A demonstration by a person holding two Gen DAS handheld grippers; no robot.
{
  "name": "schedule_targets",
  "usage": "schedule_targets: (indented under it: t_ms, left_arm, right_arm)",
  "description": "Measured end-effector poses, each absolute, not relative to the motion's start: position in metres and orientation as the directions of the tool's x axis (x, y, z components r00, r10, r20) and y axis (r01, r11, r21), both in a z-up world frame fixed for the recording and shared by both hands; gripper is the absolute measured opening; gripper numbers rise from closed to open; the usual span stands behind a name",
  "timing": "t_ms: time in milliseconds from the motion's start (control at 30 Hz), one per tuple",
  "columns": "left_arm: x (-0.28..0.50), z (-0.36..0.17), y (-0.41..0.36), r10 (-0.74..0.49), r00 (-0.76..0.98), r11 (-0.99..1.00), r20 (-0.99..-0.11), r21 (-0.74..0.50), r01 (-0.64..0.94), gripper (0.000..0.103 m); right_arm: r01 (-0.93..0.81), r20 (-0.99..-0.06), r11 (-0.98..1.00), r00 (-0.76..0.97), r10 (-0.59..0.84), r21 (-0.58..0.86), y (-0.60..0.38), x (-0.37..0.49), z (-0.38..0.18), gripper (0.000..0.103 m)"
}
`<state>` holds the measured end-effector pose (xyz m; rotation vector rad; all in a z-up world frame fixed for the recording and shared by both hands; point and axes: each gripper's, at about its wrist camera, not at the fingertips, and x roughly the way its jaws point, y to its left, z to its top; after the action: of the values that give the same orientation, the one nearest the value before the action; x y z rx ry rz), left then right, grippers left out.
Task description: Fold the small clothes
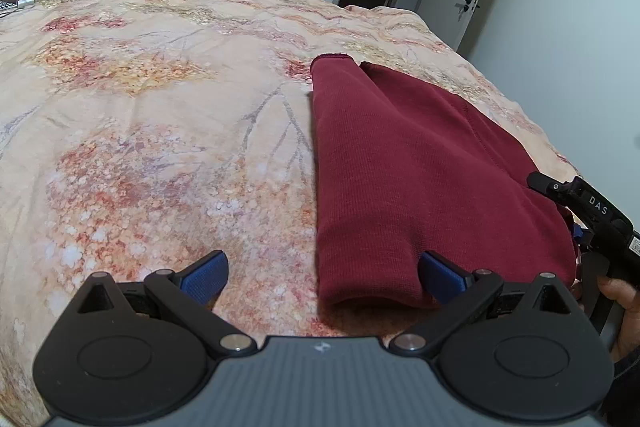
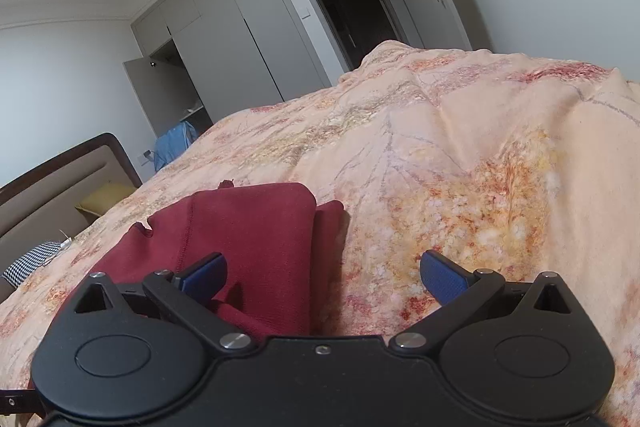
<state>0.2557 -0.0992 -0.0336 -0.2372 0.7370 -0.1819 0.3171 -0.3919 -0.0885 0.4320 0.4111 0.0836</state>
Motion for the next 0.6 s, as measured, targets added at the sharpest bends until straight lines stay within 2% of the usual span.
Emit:
schedule_targets:
  t_ms: [167, 500, 600]
  left_arm:
    - [0.256, -0.029, -0.096, -0.259, 0.723, 0.953, -0.641, -0.292, 0.082, 0.103]
    - [0.262, -0.007, -0.083, -0.276, 0.795, 0.938, -0.541, -0.331, 0.1, 0.103]
    - [0.281, 0.0, -0.079, -0.262, 0.8, 0.943, -0.54, -0.321, 0.092, 0.103]
  right_arm:
    - [0.004, -0.357, 0.902, 0.919, 0.167, 0.431, -0.394, 0.315, -0.088, 0.103]
    - [0.001, -0.347, 0.898, 0.923, 0.168, 0.439, -0.394, 0.312, -0.089, 0.103]
    - [-0.001, -0.341, 0.896, 0.925, 0.169, 0.443, -0.395, 0.311, -0.089, 0.103]
